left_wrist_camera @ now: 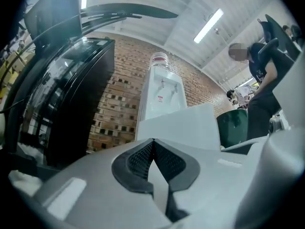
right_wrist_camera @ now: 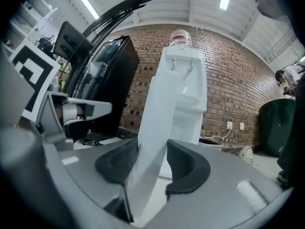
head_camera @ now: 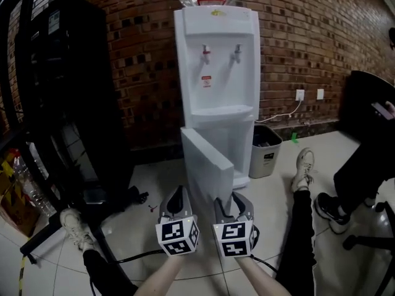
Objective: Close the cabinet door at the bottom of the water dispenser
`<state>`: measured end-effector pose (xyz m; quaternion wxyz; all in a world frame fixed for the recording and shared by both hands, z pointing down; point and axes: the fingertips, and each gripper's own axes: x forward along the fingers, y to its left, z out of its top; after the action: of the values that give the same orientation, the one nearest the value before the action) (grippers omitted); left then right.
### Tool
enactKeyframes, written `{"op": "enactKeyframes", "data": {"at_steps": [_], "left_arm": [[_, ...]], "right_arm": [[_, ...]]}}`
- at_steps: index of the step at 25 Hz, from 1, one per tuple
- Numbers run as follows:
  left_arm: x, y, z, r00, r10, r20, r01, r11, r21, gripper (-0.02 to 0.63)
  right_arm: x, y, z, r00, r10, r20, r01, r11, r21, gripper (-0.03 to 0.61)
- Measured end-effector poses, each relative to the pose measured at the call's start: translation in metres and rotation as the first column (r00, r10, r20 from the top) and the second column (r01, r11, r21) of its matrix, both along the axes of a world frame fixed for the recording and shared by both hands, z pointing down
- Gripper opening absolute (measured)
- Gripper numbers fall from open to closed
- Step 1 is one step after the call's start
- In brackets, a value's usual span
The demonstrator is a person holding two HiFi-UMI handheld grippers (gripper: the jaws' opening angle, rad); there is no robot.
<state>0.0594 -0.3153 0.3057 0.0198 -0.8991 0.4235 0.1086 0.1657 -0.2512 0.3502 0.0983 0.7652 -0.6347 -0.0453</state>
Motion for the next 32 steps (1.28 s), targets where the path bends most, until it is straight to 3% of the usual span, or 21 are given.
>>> {"op": "enactKeyframes", "data": {"at_steps": [5, 9, 11, 12, 13, 15, 16, 20, 28, 32], "left_arm": [[0.001, -0.019, 0.019, 0.996, -0.064, -0.055, 0.058, 0.992, -0.111, 0.003], [0.014, -0.030, 0.036, 0.996, -0.059, 0.060, 0.063, 0.996, -0.067, 0.003], [0.016, -0.039, 0.040, 0.995, -0.065, 0.074, 0.070, 0.996, -0.063, 0.003], [0.017, -0.042, 0.039, 0.995, -0.065, 0.072, 0.070, 0.996, -0.061, 0.003], [0.021, -0.044, 0.037, 0.996, -0.062, 0.071, 0.066, 0.996, -0.056, 0.003], [0.028, -0.047, 0.035, 0.996, -0.051, 0.076, 0.055, 0.997, -0.049, 0.003], [0.031, -0.047, 0.036, 0.996, -0.047, 0.079, 0.051, 0.997, -0.051, 0.003], [0.040, -0.048, 0.043, 0.996, -0.044, 0.080, 0.049, 0.996, -0.071, 0.003], [0.054, -0.058, 0.047, 0.995, -0.040, 0.094, 0.047, 0.996, -0.074, 0.003], [0.061, -0.064, 0.050, 0.995, -0.017, 0.095, 0.023, 0.998, -0.055, 0.003]], "right_arm": [[0.039, -0.005, 0.002, 0.995, 0.099, -0.028, -0.099, 0.995, -0.003, 0.225], [0.073, -0.006, 0.004, 0.987, 0.157, -0.016, -0.157, 0.988, 0.007, 0.245], [0.089, -0.007, 0.004, 0.982, 0.187, -0.018, -0.186, 0.982, 0.023, 0.247], [0.099, -0.006, 0.002, 0.977, 0.212, -0.029, -0.211, 0.977, 0.034, 0.237], [0.110, -0.005, -0.001, 0.969, 0.242, -0.043, -0.240, 0.970, 0.045, 0.182], [0.130, -0.007, 0.000, 0.962, 0.269, -0.054, -0.266, 0.963, 0.046, 0.012], [0.136, -0.012, 0.004, 0.965, 0.257, -0.047, -0.256, 0.966, 0.030, 0.000], [0.156, -0.032, 0.015, 0.974, 0.225, -0.041, -0.226, 0.974, -0.029, 0.000], [0.180, -0.068, 0.015, 0.968, 0.218, -0.121, -0.225, 0.973, -0.049, 0.000], [0.205, -0.090, 0.012, 0.975, 0.216, -0.059, -0.218, 0.975, -0.033, 0.000]]}}
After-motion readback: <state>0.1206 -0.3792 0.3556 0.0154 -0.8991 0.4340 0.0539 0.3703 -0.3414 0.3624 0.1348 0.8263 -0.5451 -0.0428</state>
